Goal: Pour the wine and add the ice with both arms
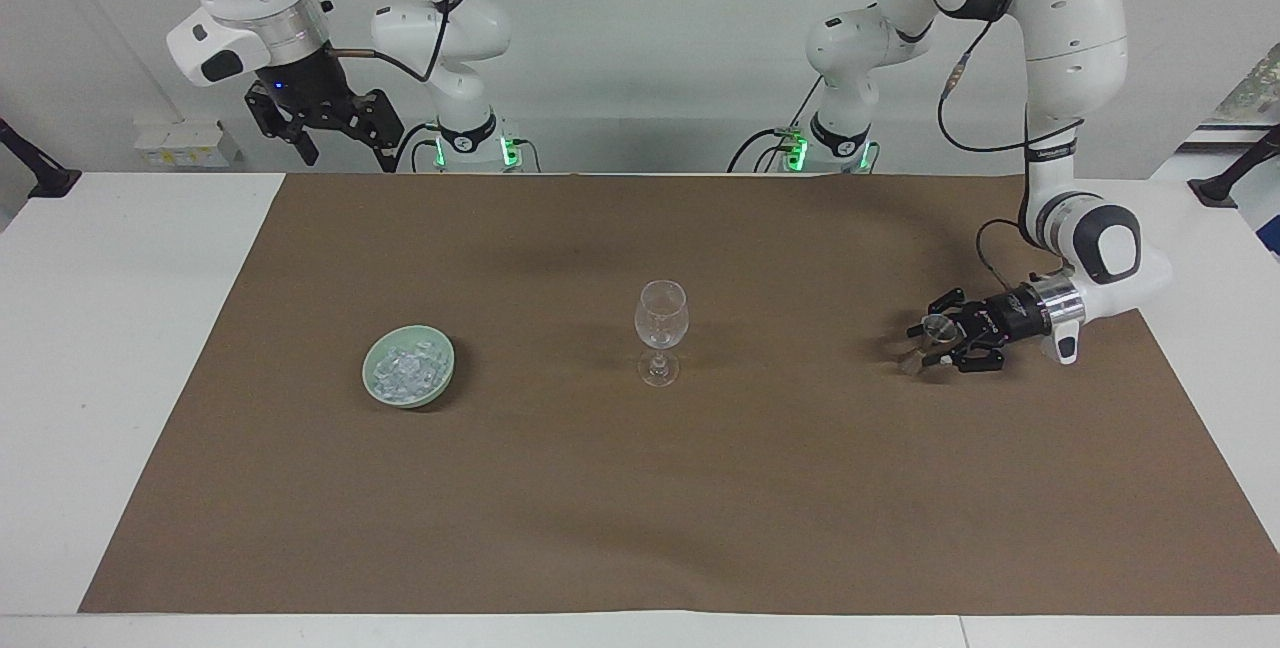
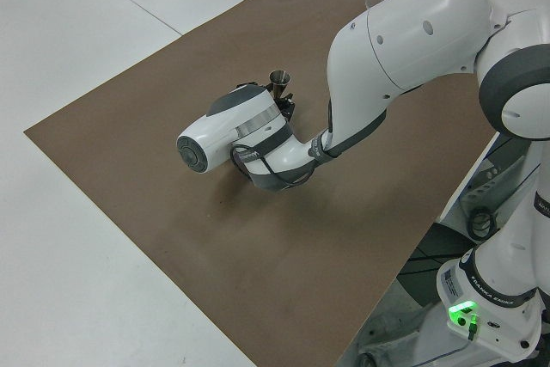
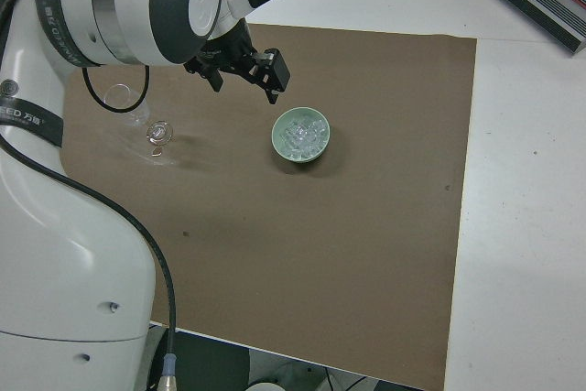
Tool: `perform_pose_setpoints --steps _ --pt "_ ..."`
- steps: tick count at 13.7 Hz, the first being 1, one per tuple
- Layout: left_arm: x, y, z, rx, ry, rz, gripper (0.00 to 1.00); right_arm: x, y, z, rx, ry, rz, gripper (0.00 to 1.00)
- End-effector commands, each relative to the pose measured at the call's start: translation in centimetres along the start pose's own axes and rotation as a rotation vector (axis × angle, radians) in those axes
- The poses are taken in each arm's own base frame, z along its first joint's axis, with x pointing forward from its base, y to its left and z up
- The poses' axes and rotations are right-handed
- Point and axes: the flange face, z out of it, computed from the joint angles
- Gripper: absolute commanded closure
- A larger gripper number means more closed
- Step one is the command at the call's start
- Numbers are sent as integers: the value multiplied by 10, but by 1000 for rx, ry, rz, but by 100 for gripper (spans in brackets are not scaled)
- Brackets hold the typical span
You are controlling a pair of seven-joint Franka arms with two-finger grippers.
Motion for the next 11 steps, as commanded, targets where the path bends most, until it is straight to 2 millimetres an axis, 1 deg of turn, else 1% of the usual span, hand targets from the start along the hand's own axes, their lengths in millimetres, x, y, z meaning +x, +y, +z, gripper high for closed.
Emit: perform_pose_setpoints --steps 1,5,7,8,9,10,11 --pt "4 -3 2 -20 1 1 46 -3 6 -1 -7 18 -19 0" --pt "5 -4 -1 -20 2 0 46 -3 6 -1 -7 18 -19 0" --pt "5 -3 -3 -19 4 1 48 -3 6 -1 -7 18 -19 0" --pt "5 -3 -3 -19 4 1 52 -3 6 -1 -7 18 -19 0" --pt "5 -3 -3 -19 4 1 59 -3 6 -1 -7 18 -19 0" --pt "5 -3 -3 -19 4 0 63 -3 6 -1 -7 18 -17 0" --pt "5 -3 -3 -20 5 1 63 -3 6 -1 -7 18 -19 0"
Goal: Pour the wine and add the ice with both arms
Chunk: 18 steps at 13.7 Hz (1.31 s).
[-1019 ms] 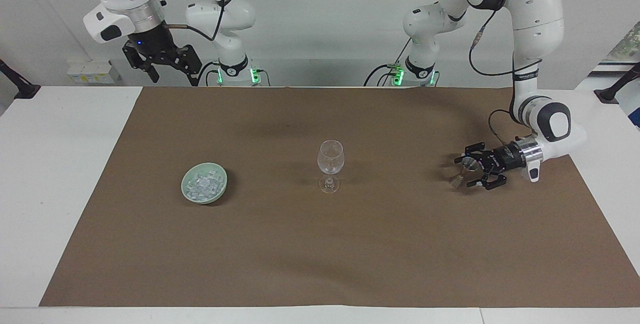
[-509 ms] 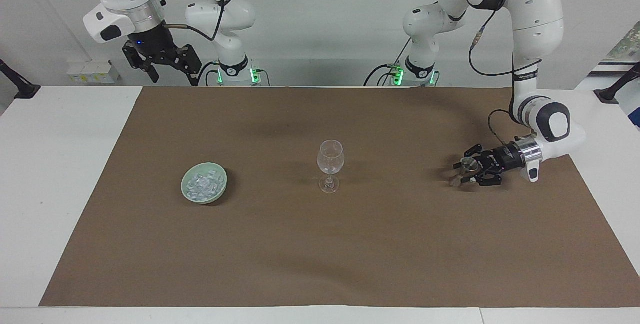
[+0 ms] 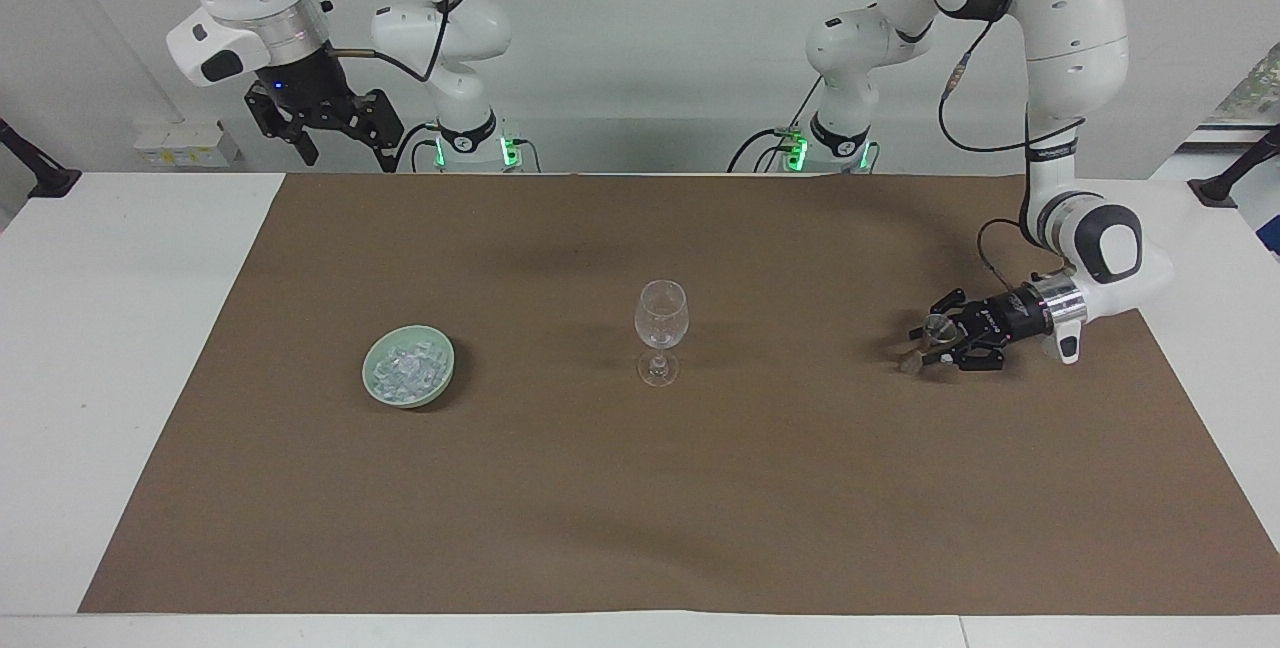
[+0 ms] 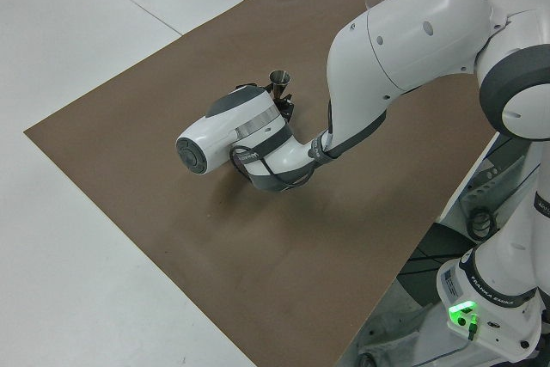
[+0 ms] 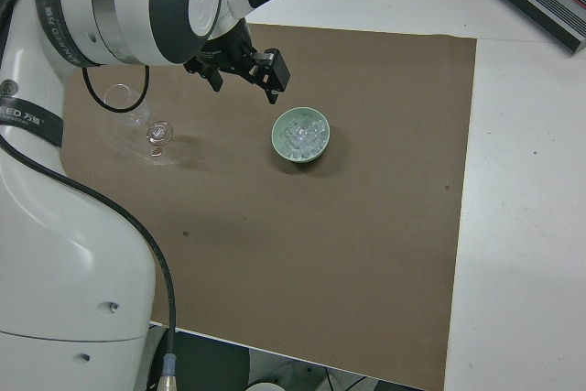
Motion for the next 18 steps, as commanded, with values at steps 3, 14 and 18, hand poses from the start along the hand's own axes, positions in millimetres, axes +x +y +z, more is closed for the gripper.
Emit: perform_pose_setpoints --steps 3,14,18 --pt "3 -3 -1 -17 2 3 65 -3 6 -1 -7 18 -19 0" --pt "3 -4 0 -14 -10 -8 100 -3 6 -1 -7 18 -19 0" --pt "-2 -6 -2 1 -56 -37 100 -3 6 -1 -7 18 -19 0"
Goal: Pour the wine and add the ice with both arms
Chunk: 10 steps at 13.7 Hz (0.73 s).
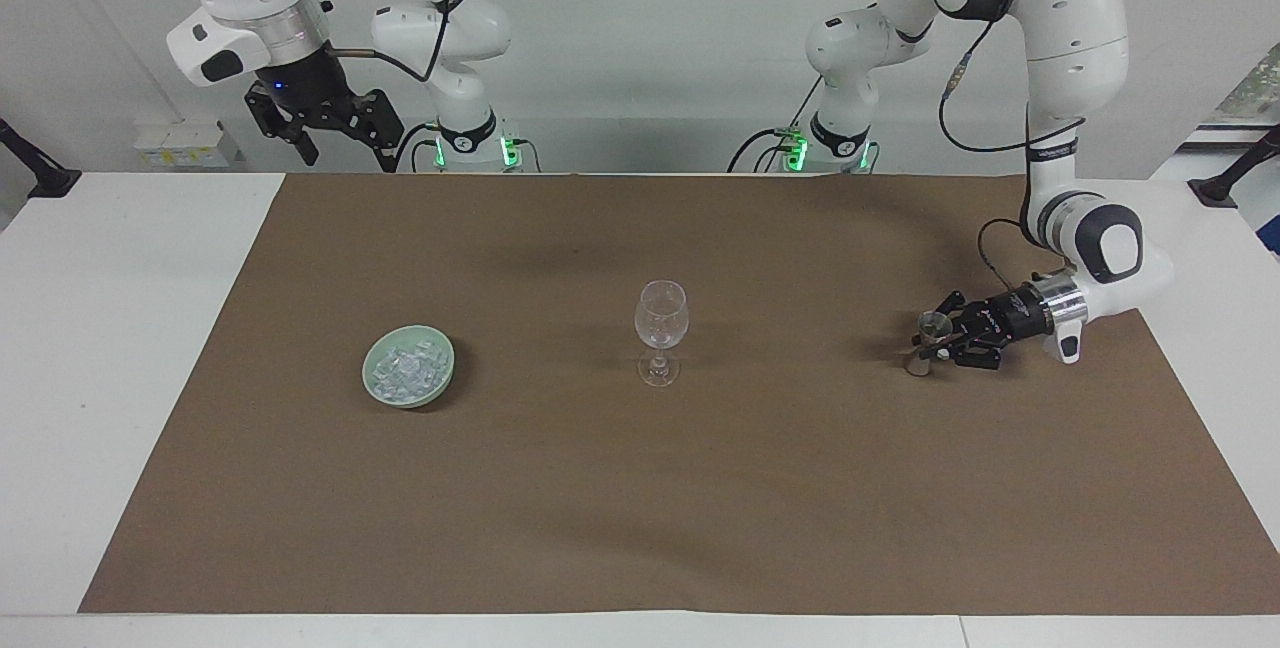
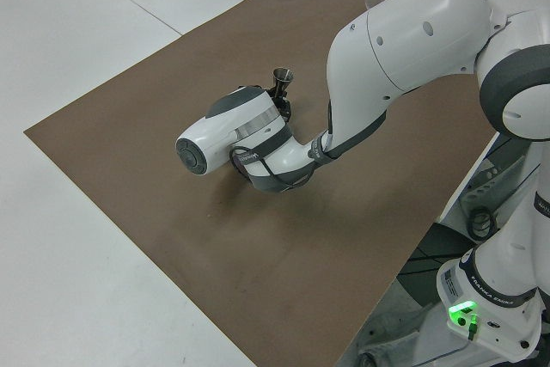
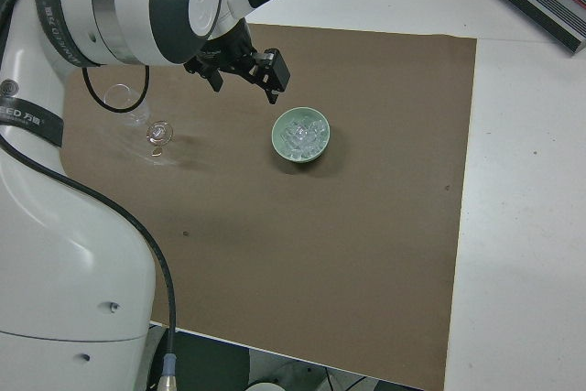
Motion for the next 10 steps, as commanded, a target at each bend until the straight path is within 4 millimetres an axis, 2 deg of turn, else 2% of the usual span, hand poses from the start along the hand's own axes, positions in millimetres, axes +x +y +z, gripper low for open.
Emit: perform_pose_setpoints --steps 1,4,6,9,10 --pt "-3 -5 -1 -2 -50 -52 100 -3 6 -1 -7 18 -17 0" --pt "-14 -1 -1 -3 -69 -94 100 -3 6 -1 -7 18 -19 0" --pt "-30 3 -4 -5 -64 -122 100 -3 6 -1 -7 18 -19 0" --pt "-63 12 -5 -15 -45 -119 100 -3 6 -1 -7 18 -19 0" --pt "-76 13 1 -5 -42 -122 100 -3 6 -1 -7 18 -19 0"
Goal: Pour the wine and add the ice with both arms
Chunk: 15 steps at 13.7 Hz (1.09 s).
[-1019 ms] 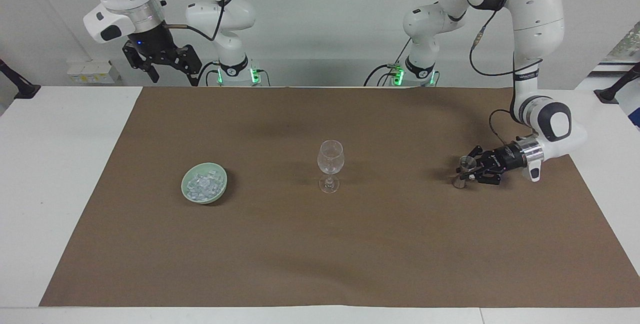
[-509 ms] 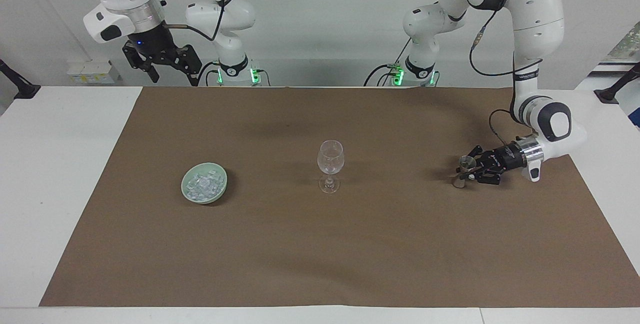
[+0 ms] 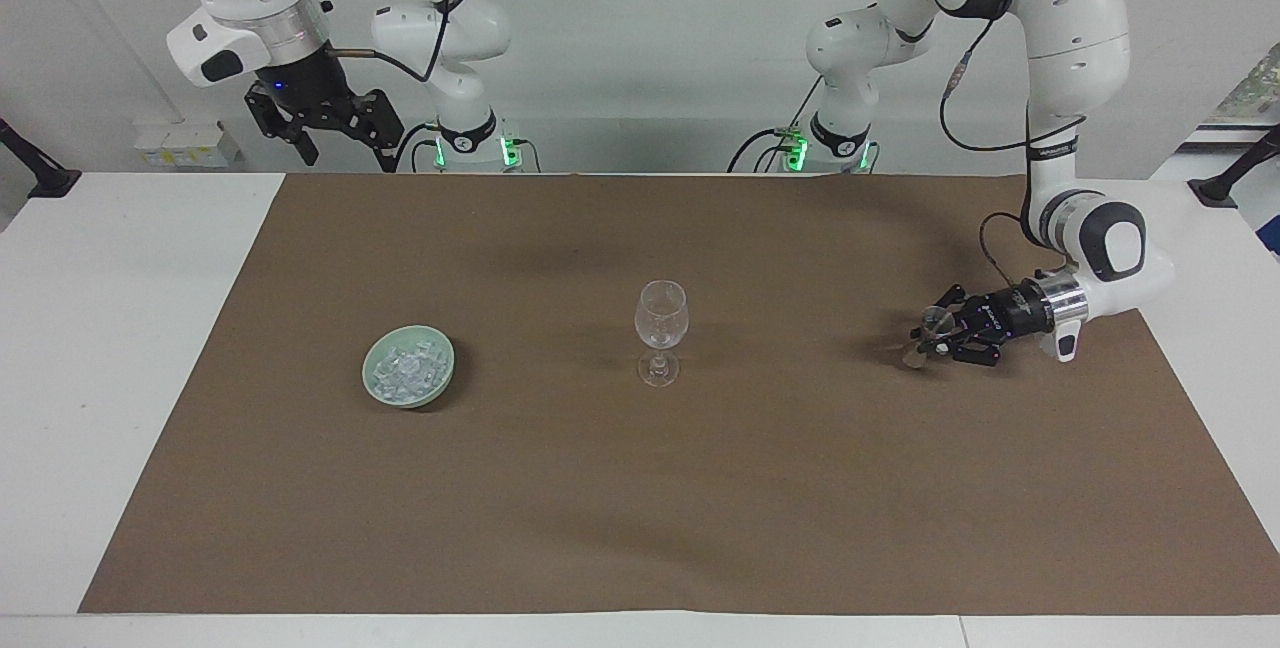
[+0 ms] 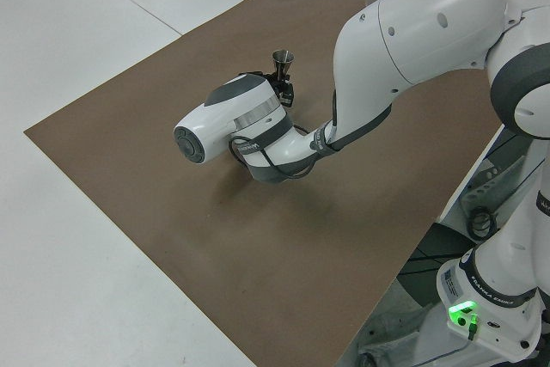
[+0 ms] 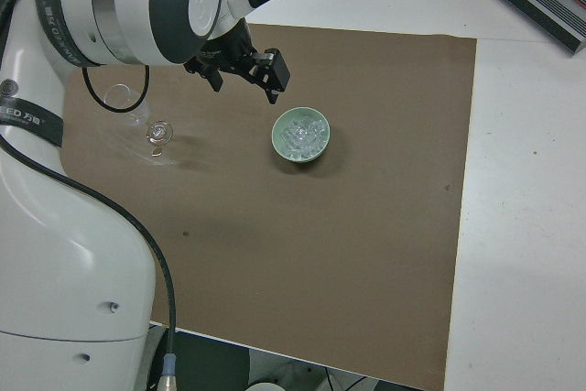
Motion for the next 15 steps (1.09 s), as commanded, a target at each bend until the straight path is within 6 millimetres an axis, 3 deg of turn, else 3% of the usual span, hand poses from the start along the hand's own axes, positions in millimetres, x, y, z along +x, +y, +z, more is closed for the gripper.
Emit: perform_pose_setpoints --steps 1,5,7,15 --pt "-42 -1 11 -5 9 -15 100 -3 6 -1 -7 18 -19 0" --pt "-90 -2 32 0 40 -3 100 -3 6 -1 -7 18 -19 0" --pt "-102 -4 36 8 38 4 100 -3 6 -1 -7 18 -19 0" --pt "-168 -19 107 30 79 29 100 -3 6 -1 -7 18 -19 0"
